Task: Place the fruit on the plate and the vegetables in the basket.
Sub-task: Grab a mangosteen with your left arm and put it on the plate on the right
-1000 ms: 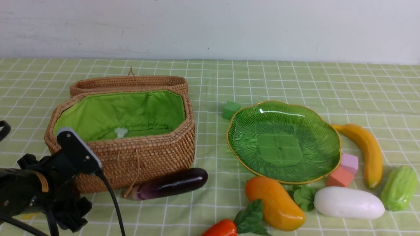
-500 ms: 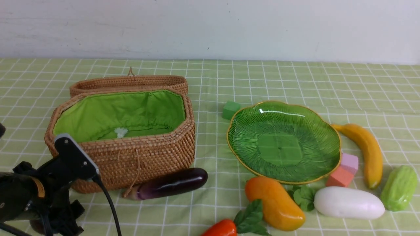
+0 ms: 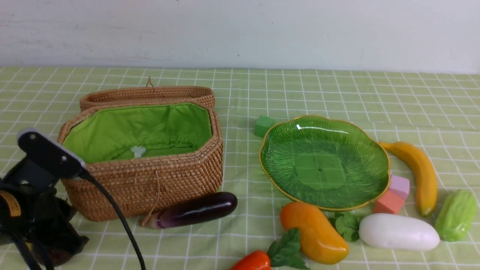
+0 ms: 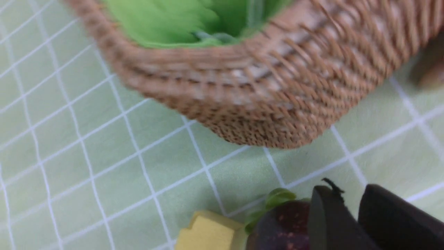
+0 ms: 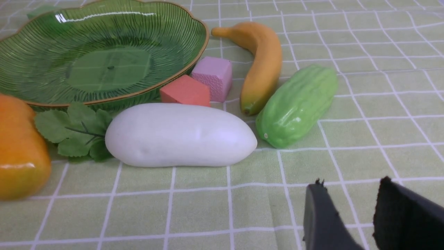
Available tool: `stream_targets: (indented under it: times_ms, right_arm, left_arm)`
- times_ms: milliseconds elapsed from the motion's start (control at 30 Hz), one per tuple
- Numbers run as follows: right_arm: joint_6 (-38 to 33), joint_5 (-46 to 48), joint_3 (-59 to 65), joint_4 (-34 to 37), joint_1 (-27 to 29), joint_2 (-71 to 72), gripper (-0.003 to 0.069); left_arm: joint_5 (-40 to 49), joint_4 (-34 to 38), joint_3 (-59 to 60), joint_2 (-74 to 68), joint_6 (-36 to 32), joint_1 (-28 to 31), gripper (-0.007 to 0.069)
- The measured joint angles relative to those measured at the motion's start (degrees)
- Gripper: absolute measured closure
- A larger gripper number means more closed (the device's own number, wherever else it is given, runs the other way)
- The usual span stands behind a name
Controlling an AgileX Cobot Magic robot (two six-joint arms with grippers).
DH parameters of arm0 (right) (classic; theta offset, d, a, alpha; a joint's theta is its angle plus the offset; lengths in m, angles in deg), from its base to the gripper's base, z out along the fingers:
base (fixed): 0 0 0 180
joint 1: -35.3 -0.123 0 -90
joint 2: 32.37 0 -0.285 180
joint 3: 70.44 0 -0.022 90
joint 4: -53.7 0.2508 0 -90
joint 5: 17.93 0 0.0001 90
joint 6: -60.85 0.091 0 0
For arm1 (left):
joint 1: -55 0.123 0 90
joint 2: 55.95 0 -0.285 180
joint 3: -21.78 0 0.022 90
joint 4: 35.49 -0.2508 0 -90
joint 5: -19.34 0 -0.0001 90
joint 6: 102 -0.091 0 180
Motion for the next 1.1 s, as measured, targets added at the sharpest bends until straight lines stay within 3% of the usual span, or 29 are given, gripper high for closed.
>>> stream_targets:
  times_ms: [33,100,133,200,300,467,600,833,967,1100]
  right_arm:
    - [0.0,0.0,0.0,0.0,0.0,0.0,0.0418]
    - [0.0,0.0,0.0,0.0,0.0,0.0,0.0418]
    - [0.0,0.0,0.0,0.0,0.0,0.0,0.0418]
    - [0.0,0.0,0.0,0.0,0.0,0.0,0.0418]
    - [0.0,0.0,0.0,0.0,0.0,0.0,0.0418]
    - [0.0,0.0,0.0,0.0,0.0,0.0,0.0418]
    - [0.0,0.0,0.0,0.0,0.0,0.0,0.0418]
    - [0.0,0.0,0.0,0.0,0.0,0.0,0.0418]
    - [0.0,0.0,0.0,0.0,0.0,0.0,0.0418]
    - [0.0,0.0,0.0,0.0,0.0,0.0,0.0418]
  left_arm:
    - [0.06,0.47,0.0,0.57,0.69,0.0,0.0461]
    - [1.97,3.21,0.0,3.85,11.02,0.0,0.0373]
    - [1.97,3.36,0.0,4.04,12.1,0.0,0.0365]
    - [6.57,4.11,0.0,5.29,21.88,0.0,0.0251]
    - [13.85,2.21,0.0,4.41,29.87,0.0,0.0115]
    - [19.94,-3.83,0.0,0.7,37.78,0.0,-0.0017]
    - [18.1,-7.93,0.0,-1.82,42.94,0.0,-0.0024]
    - [16.41,-15.84,-1.55,-8.08,58.91,0.0,-0.0012]
    - [17.0,-17.23,-4.68,-10.02,60.23,0.0,-0.0011]
    - [20.73,-15.89,-8.36,-10.45,55.32,0.0,-0.0009]
